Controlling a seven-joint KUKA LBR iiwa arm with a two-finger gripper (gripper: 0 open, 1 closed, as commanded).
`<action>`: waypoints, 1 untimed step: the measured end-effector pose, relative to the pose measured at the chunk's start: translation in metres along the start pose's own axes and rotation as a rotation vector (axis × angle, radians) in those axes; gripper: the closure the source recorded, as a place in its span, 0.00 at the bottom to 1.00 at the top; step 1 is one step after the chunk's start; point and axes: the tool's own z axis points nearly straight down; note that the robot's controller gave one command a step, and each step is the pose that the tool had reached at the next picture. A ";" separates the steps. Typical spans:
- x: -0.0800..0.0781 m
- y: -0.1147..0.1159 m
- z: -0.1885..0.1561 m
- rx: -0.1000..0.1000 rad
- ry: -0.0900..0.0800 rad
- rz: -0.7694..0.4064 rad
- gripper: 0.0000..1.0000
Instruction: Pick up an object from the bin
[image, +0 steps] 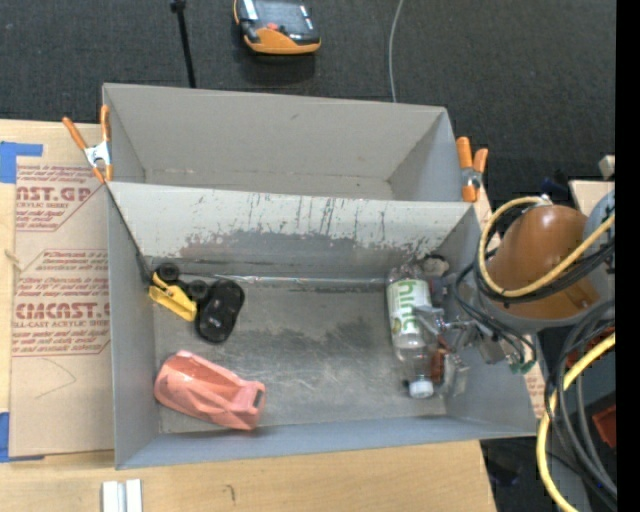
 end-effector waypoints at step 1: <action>-0.024 0.005 -0.017 -0.019 0.077 0.017 1.00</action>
Offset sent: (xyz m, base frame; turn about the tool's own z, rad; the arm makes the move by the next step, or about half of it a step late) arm 0.0018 0.0162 0.0246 0.0051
